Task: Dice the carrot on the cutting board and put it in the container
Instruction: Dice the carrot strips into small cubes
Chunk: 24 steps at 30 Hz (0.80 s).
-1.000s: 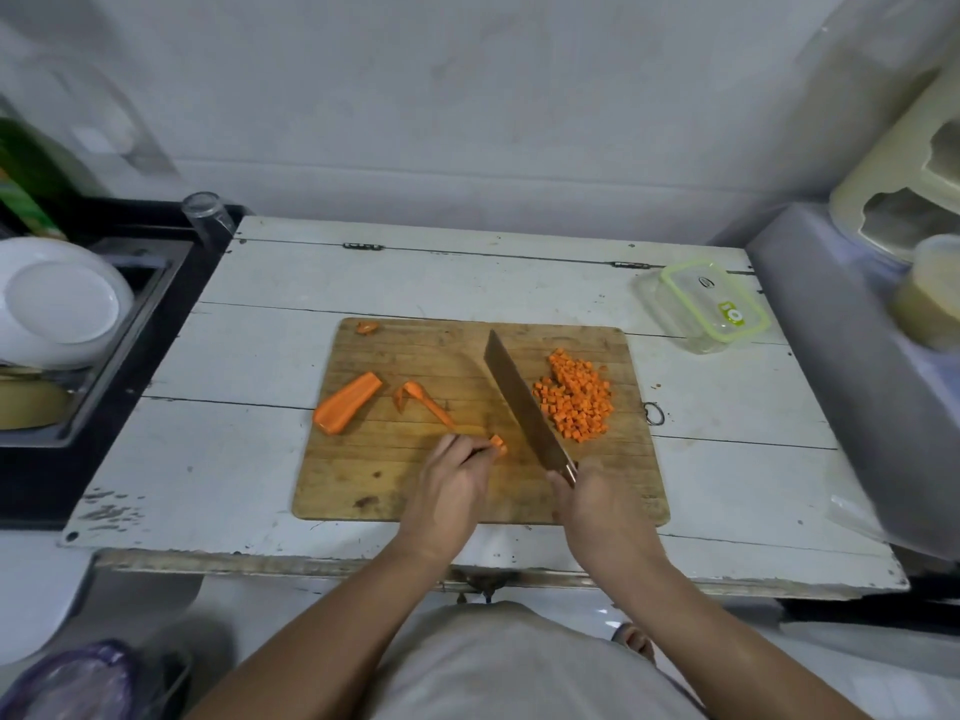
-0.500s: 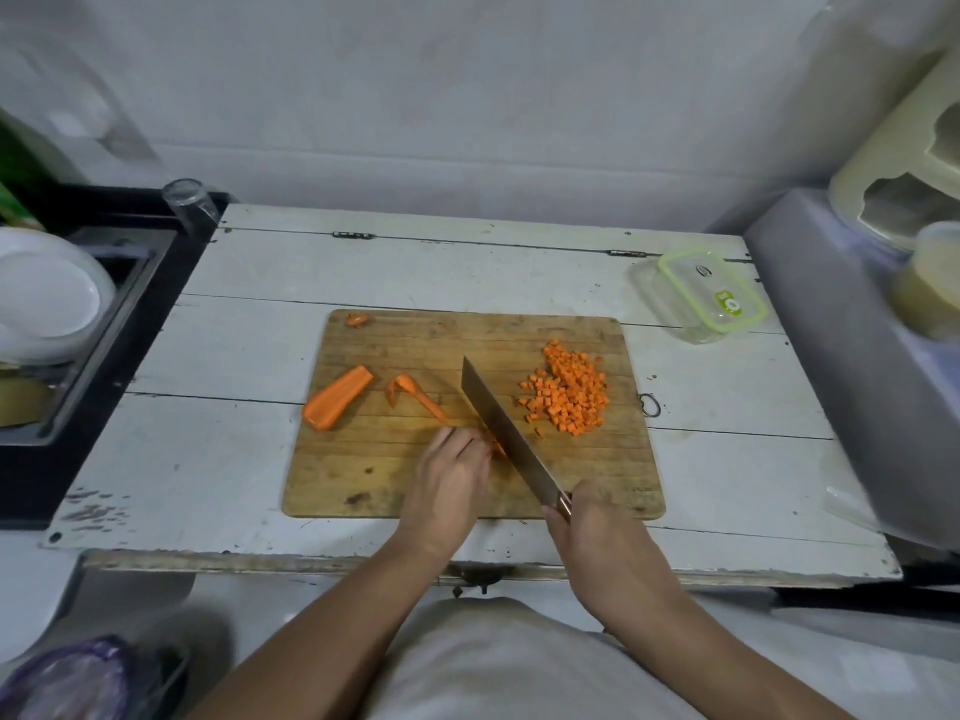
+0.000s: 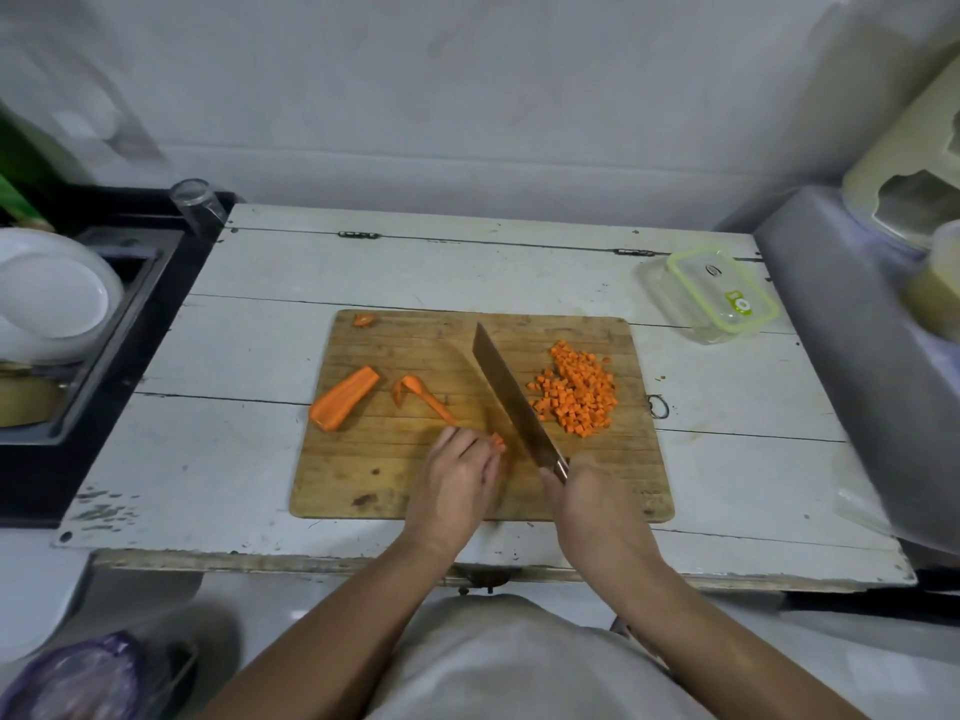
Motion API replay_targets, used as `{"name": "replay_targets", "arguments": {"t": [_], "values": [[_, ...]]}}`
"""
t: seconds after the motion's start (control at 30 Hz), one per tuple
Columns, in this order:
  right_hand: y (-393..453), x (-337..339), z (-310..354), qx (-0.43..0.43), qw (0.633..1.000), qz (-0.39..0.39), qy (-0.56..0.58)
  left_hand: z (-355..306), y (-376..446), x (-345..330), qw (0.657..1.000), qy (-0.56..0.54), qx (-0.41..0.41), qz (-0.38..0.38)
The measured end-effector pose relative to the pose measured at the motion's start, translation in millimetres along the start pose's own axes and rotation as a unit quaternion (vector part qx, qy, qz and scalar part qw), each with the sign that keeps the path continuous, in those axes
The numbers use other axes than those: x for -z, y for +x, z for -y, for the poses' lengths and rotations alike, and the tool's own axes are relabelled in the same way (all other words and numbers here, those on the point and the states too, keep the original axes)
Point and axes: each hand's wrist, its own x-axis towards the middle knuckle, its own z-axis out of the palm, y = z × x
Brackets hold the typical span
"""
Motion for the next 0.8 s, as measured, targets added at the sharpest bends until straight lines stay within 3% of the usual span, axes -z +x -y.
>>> {"name": "replay_targets", "arguments": {"t": [0.1,0.8], "values": [[-8,5,-14,-0.027,0.999,0.002,0.044,0,0,0,1.0,-0.005,0.01,-0.001],[-19,0,-6,0.016,0.998,0.052,-0.037,-2,2,-1,1.0,-0.01,0.009,0.007]]}}
